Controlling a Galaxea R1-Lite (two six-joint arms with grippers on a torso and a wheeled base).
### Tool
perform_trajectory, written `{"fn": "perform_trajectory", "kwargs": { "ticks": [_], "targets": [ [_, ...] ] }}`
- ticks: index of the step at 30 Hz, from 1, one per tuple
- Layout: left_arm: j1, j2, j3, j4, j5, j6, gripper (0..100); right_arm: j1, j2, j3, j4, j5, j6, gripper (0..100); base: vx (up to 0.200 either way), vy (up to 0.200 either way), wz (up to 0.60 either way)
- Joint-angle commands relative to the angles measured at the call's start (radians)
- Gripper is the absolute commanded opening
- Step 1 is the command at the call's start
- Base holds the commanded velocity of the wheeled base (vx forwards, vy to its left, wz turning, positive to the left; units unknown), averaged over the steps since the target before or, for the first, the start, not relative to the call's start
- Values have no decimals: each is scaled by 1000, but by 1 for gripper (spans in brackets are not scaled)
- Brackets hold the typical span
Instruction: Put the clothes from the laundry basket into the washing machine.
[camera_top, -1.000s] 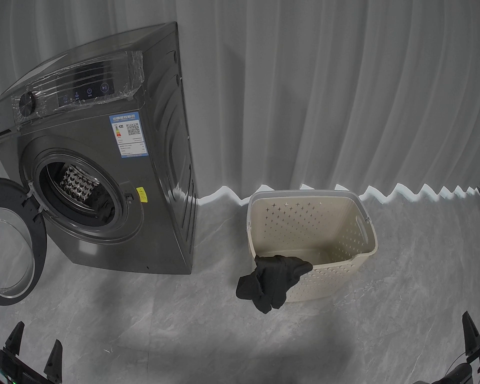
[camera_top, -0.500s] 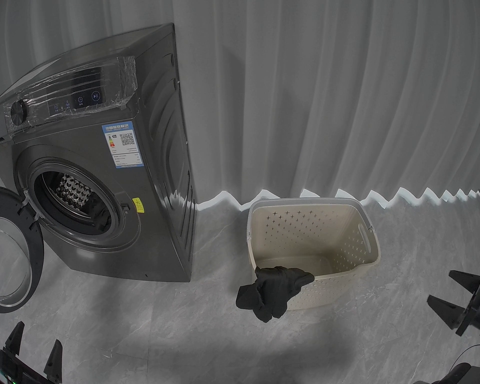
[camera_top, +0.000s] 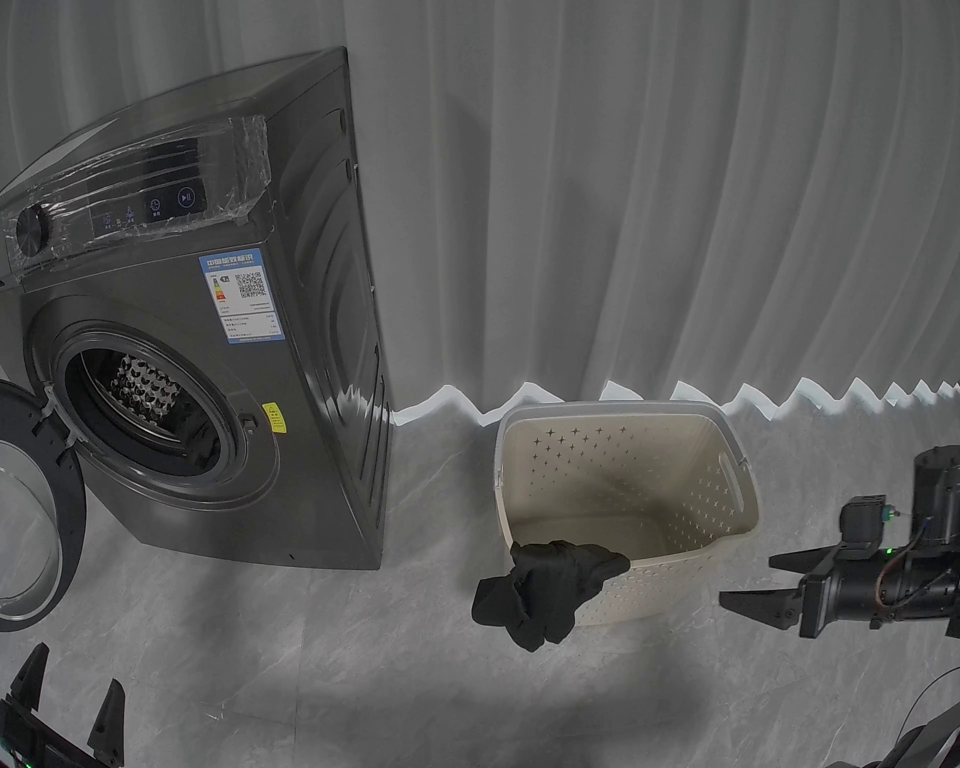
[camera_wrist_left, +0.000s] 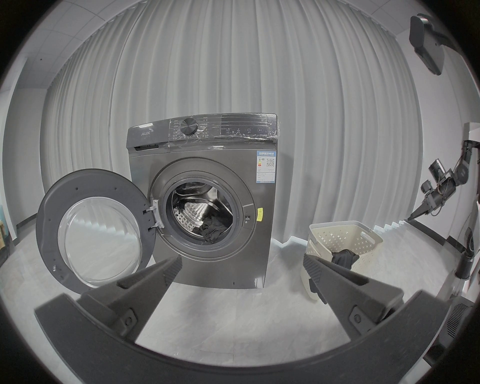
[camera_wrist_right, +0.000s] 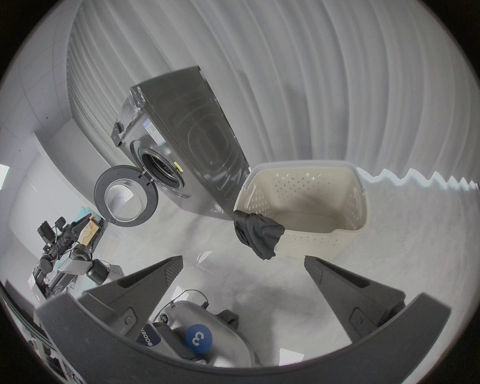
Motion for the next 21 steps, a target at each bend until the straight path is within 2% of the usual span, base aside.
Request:
{"fn": "perform_trajectory", "kwargs": {
  "ticks": [1,5,6,9,11,19,21],
  "targets": [
    [0,-16,18,0,1,-1,100,33,238,-55,-27,0,16,100,0,0,0],
    [0,-16,18,0,1,-3,100,38,316,-67,-93,0,17,100,0,0,0],
    [0,-16,18,0,1,-3,100,44,387,-64,-165,-9,16,100,0,0,0],
    [0,-16,18,0,1,-3,100,51,463,-58,-253,-54,16,100,0,0,0],
    [0,-16,18,0,1,-3,100,61,506,-56,-300,-63,16,100,0,0,0],
    [0,-16,18,0,1,-3,100,87,632,-86,-440,-64,19,100,0,0,0],
    [0,-16,18,0,1,-3,100,97,678,-84,-526,-66,16,100,0,0,0]
  ]
}}
